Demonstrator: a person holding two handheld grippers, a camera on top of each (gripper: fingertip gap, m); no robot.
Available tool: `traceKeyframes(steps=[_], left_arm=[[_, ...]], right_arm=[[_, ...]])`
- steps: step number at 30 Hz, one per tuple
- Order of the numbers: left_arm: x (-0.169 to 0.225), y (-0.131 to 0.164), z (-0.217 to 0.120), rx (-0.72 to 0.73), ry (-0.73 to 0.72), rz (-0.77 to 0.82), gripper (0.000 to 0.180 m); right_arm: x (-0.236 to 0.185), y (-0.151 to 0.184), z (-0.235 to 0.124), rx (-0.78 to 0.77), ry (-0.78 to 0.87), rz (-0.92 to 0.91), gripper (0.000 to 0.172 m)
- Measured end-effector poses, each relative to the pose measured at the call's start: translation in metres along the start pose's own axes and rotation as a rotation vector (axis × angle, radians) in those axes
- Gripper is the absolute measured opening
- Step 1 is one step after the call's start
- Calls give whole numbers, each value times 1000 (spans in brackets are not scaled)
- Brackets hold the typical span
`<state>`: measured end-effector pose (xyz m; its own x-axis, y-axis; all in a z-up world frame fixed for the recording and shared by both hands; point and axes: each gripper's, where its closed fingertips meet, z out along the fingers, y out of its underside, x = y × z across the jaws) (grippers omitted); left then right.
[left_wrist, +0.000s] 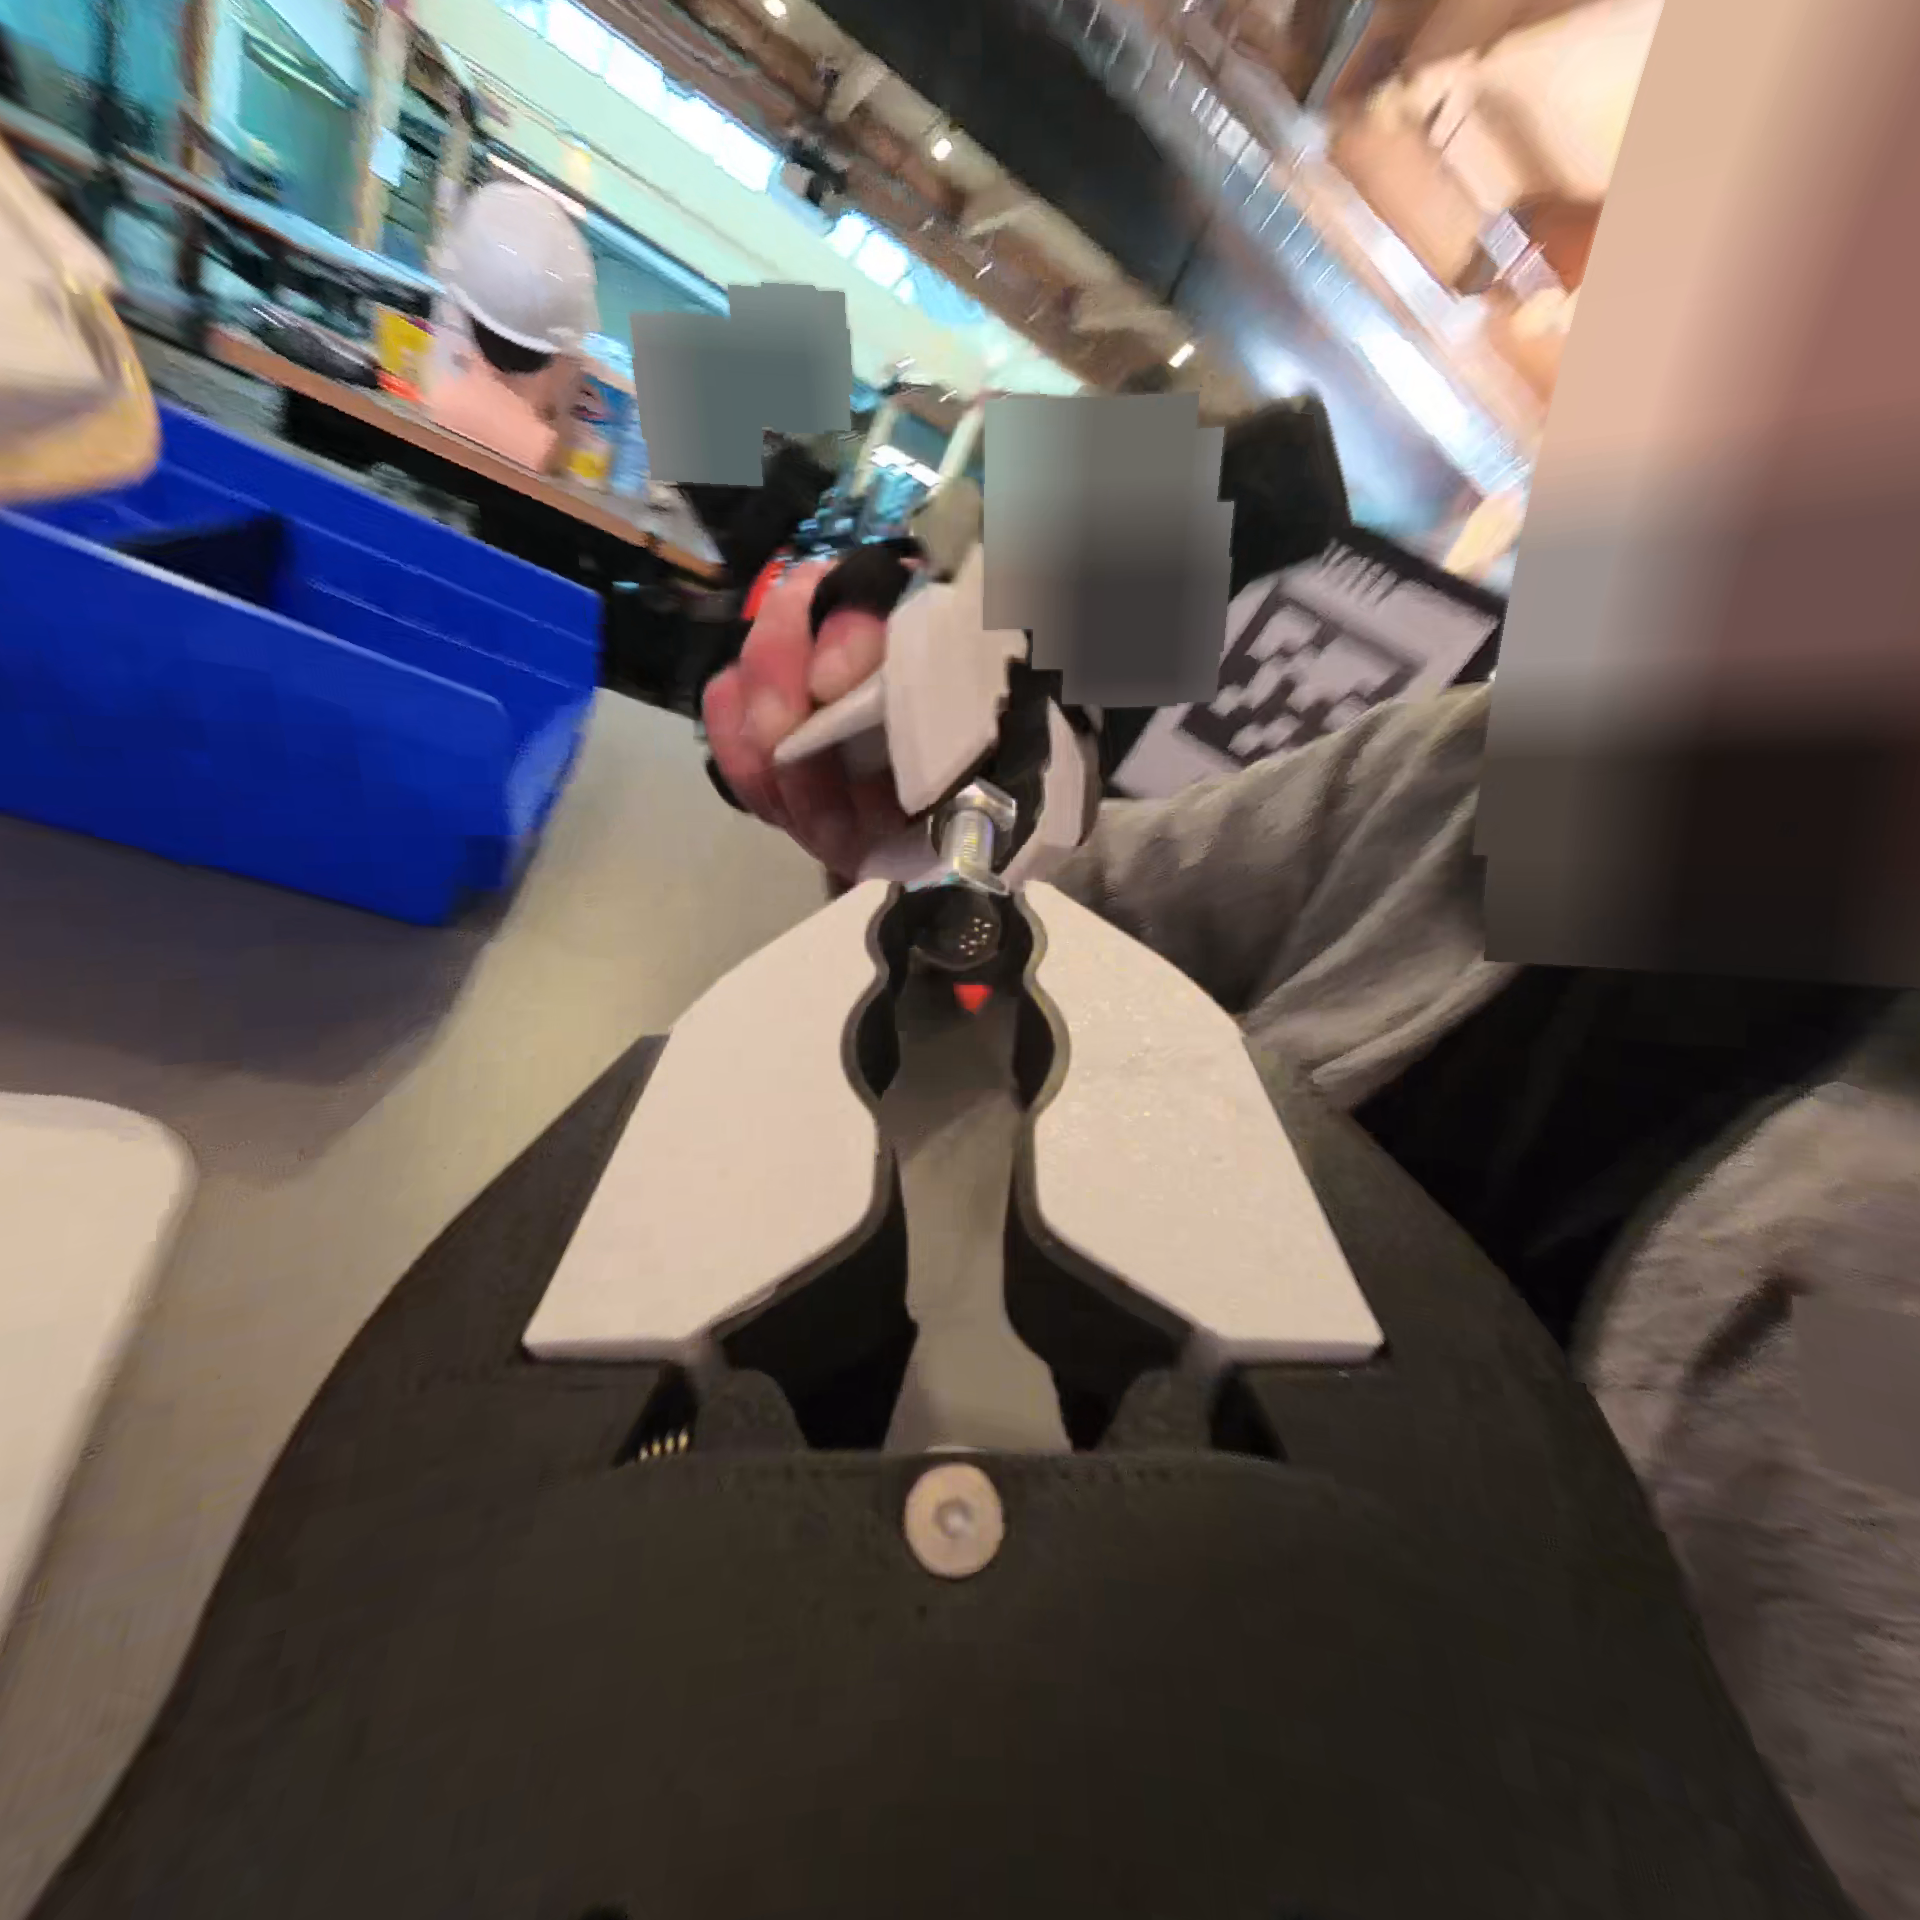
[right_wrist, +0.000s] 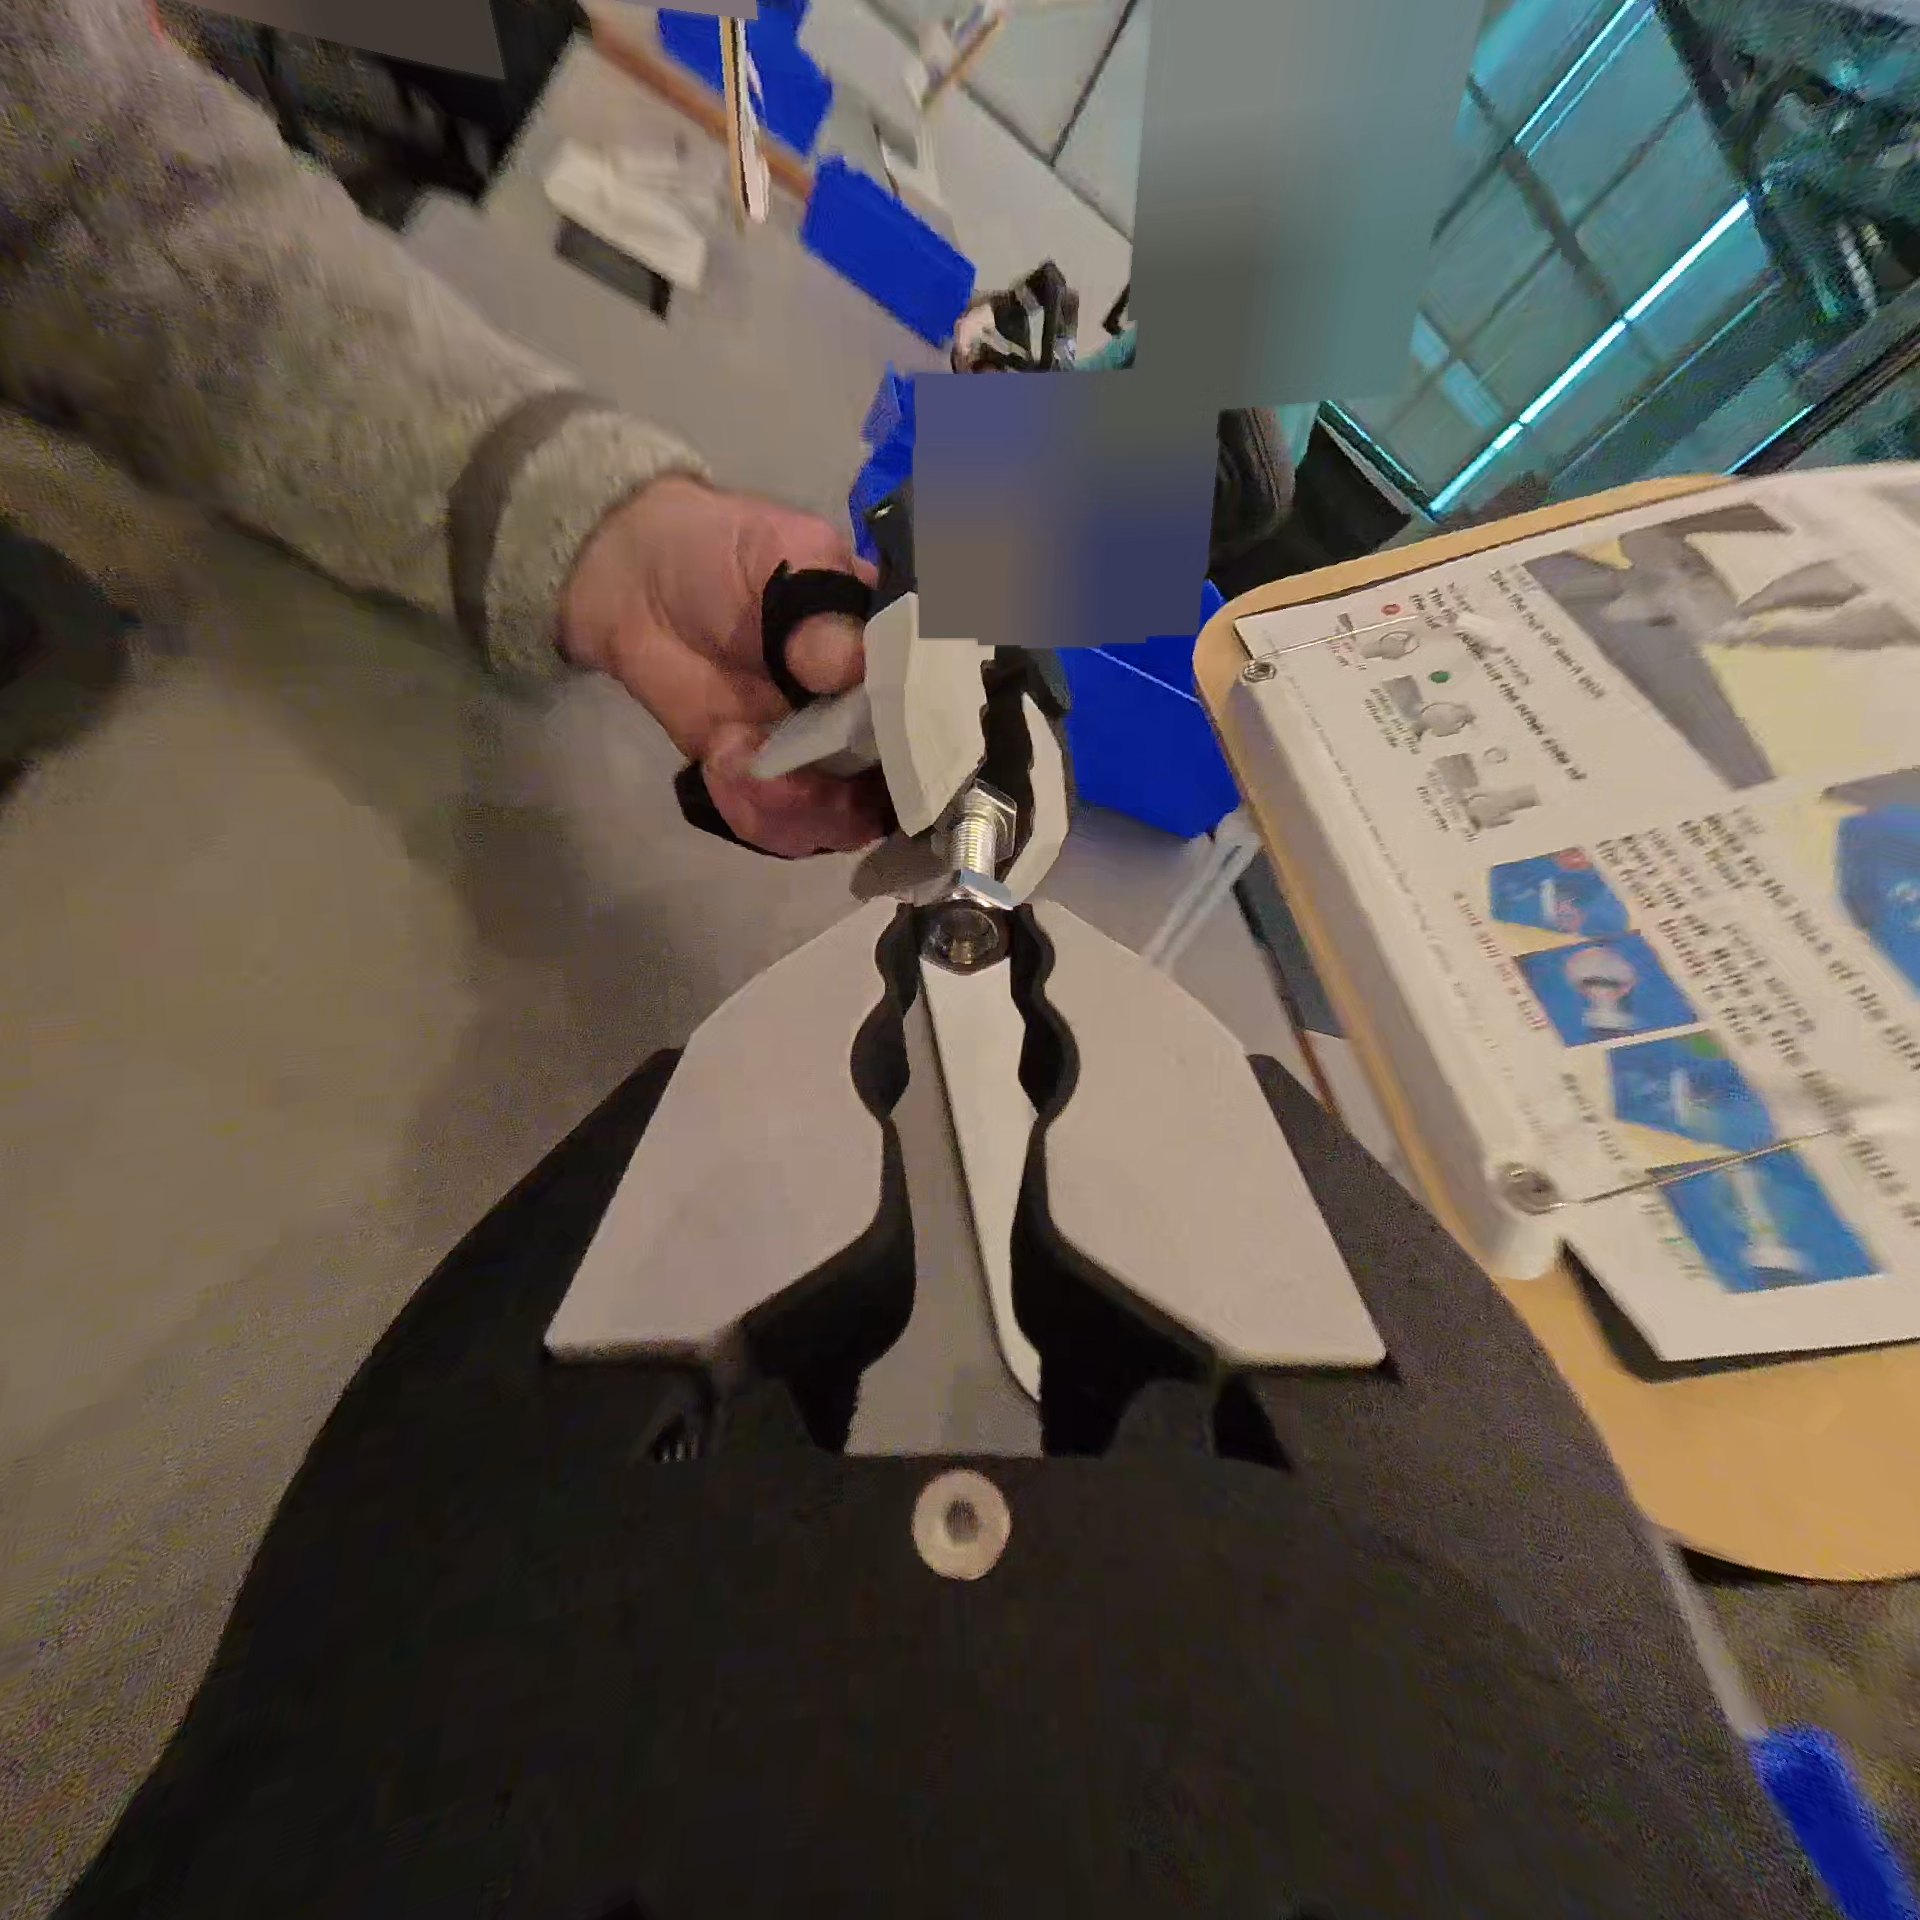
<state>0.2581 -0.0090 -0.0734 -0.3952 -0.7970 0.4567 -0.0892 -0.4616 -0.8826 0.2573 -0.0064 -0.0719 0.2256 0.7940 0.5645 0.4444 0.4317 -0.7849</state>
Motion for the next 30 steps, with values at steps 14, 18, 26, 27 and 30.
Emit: traceKeyframes(steps=[14,18,26,27,30], left_arm=[[-2,7,-5,21,103,-175,17],[2,5,-4,18,112,-159,17],[4,6,-2,18,138,-177,17],[5,7,-2,12,135,-169,17],[6,9,-1,-1,137,-169,17]], right_arm=[[-2,6,9,-349,213,-868,18],[-2,2,7,-331,221,-835,18],[-5,2,6,-342,220,-885,18],[-5,2,6,-348,222,-898,18],[-7,2,5,-369,224,-954,18]])
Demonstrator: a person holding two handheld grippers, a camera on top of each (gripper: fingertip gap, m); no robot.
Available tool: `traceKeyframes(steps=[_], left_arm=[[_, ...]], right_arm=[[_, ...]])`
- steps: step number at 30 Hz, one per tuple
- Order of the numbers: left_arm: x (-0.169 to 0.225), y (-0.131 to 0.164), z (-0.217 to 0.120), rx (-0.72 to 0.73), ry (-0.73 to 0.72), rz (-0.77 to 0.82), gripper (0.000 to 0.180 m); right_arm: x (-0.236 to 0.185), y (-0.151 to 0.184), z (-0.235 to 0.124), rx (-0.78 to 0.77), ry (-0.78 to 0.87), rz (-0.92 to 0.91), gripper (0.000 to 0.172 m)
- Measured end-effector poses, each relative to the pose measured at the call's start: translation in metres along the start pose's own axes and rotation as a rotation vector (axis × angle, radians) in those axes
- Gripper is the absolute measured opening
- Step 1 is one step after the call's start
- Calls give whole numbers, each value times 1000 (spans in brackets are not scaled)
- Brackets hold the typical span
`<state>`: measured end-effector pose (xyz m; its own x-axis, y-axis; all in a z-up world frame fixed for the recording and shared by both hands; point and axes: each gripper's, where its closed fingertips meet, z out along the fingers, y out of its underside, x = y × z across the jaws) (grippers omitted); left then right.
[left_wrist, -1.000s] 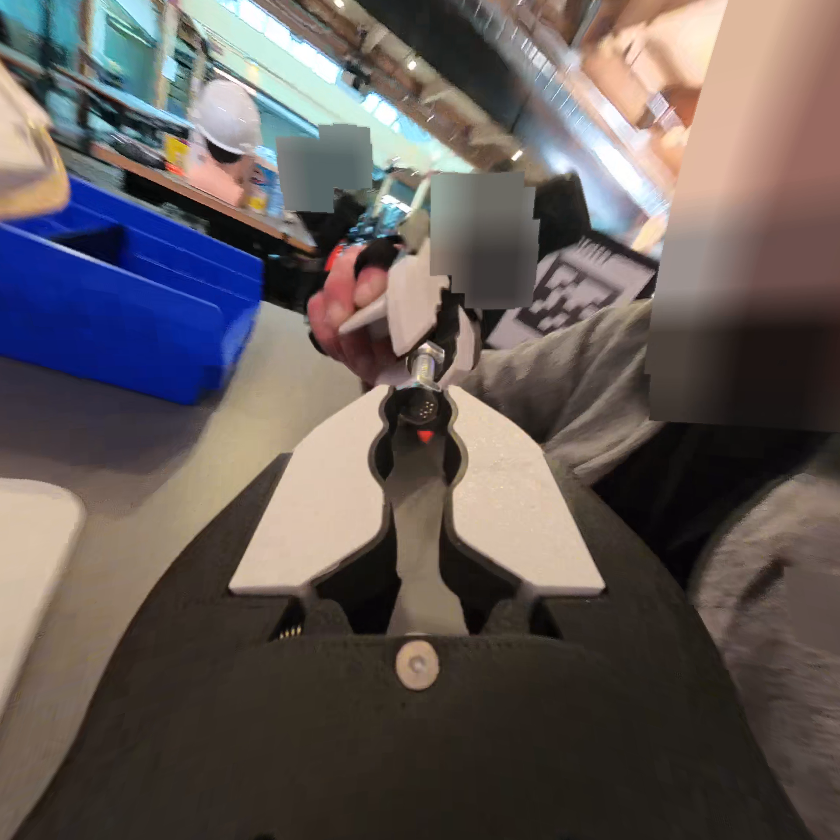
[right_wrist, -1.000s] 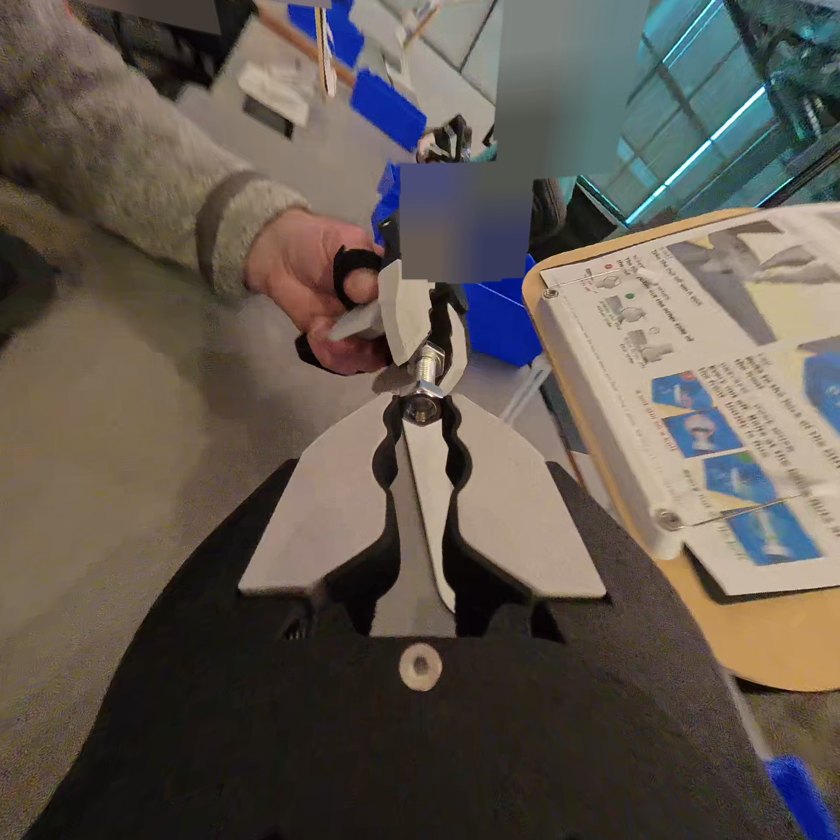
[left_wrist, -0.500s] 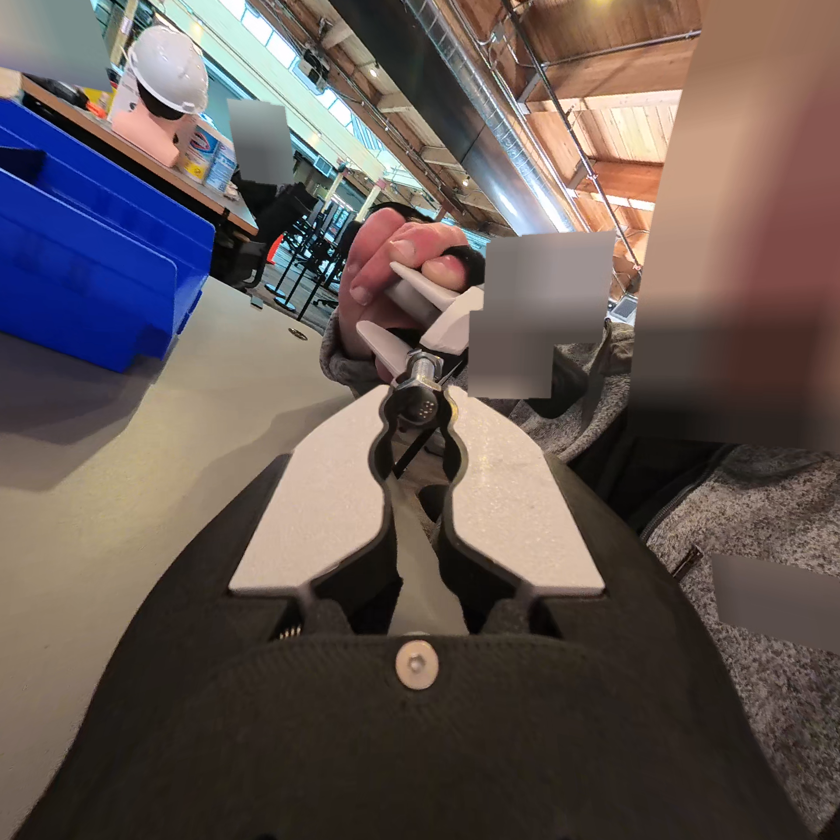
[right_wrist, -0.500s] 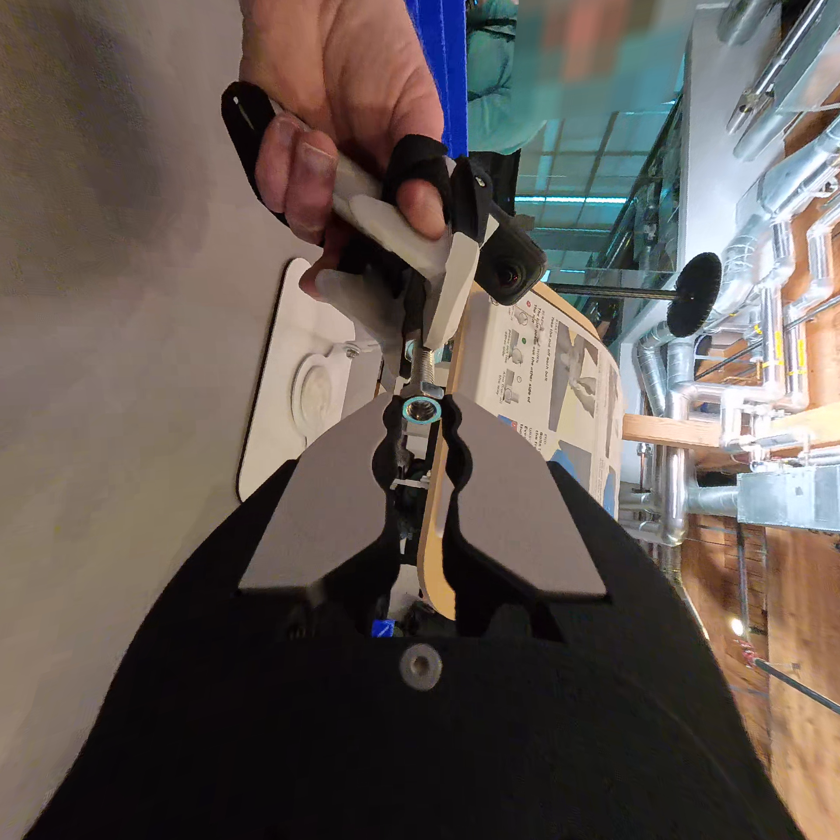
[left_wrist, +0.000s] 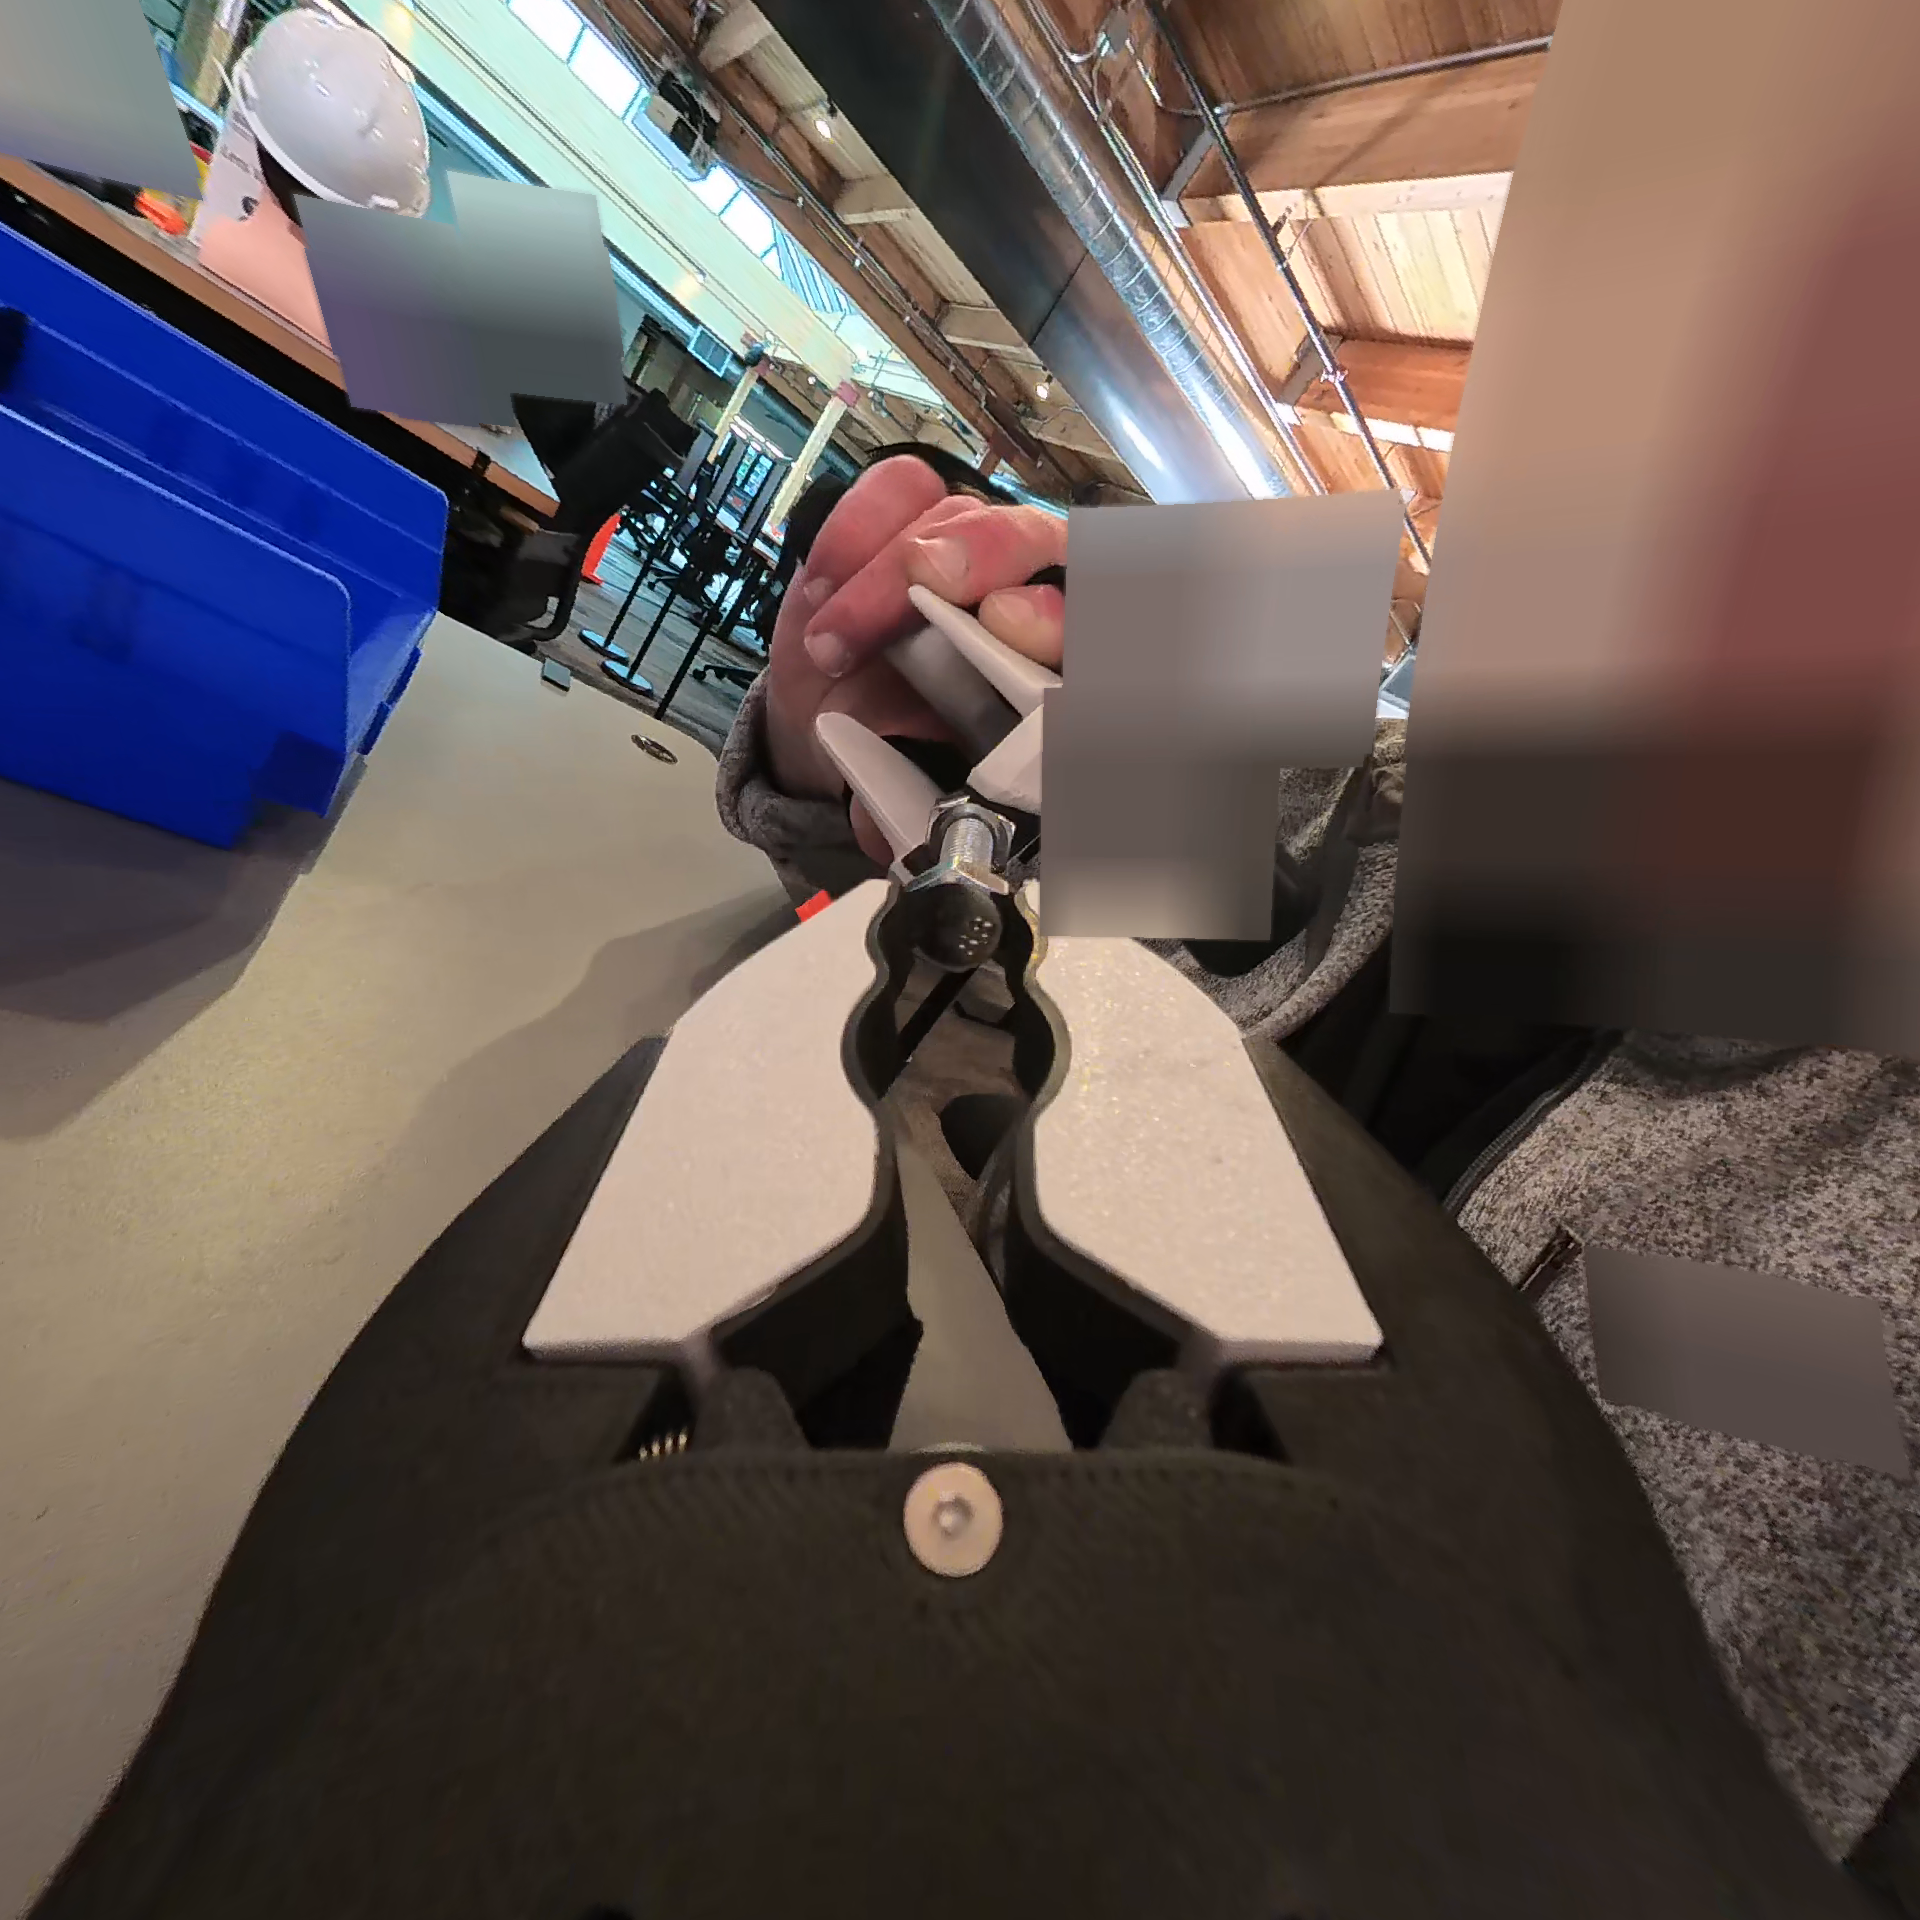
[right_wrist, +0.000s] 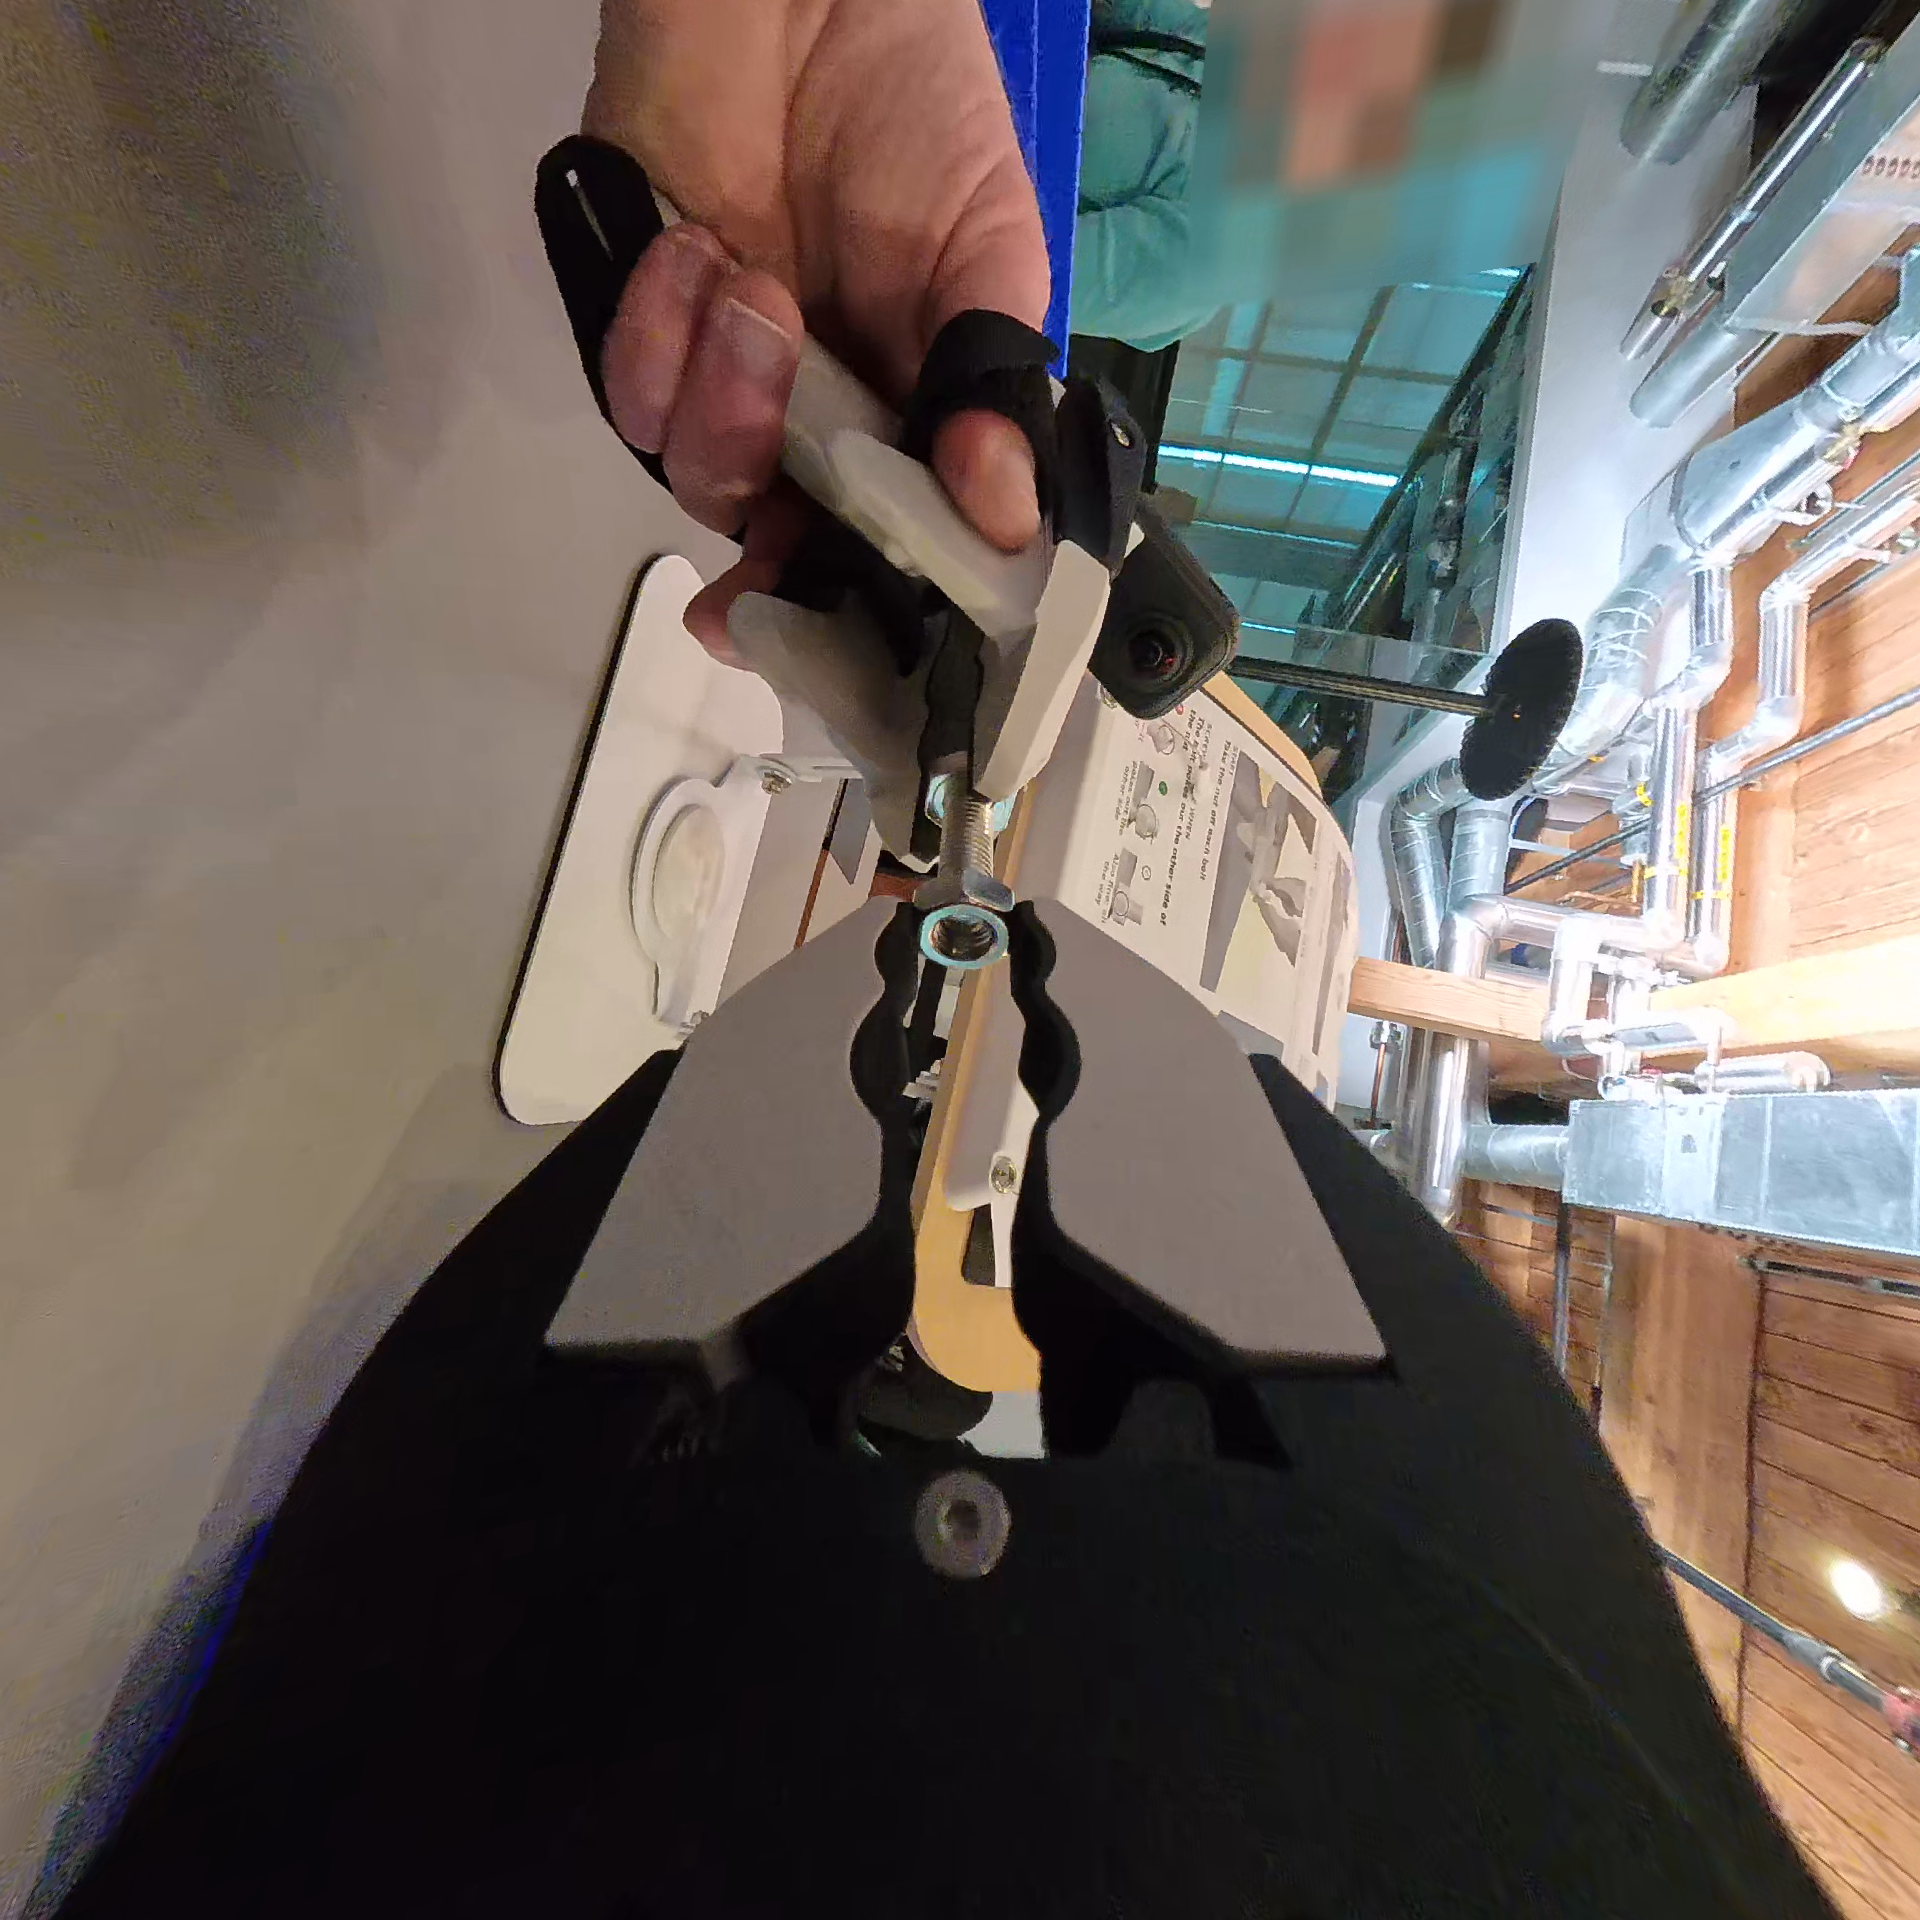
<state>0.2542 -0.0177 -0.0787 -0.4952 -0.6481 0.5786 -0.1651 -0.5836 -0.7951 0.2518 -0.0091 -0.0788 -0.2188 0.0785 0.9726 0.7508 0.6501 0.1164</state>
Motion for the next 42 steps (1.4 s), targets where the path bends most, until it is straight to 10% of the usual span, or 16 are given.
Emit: traceKeyframes(steps=[12,31,37,42], left_arm=[[1,-7,4,34,-15,91,36],[-9,-10,8,-154,-461,851,34],[-8,-6,10,-189,-494,934,19],[-10,-6,7,-160,-440,709,18]], right_arm=[[3,4,-5,49,-31,221,18],[-2,9,-16,680,-536,1654,18],[-5,4,-16,790,-633,1812,18],[-6,5,-12,736,-559,1713,18]])
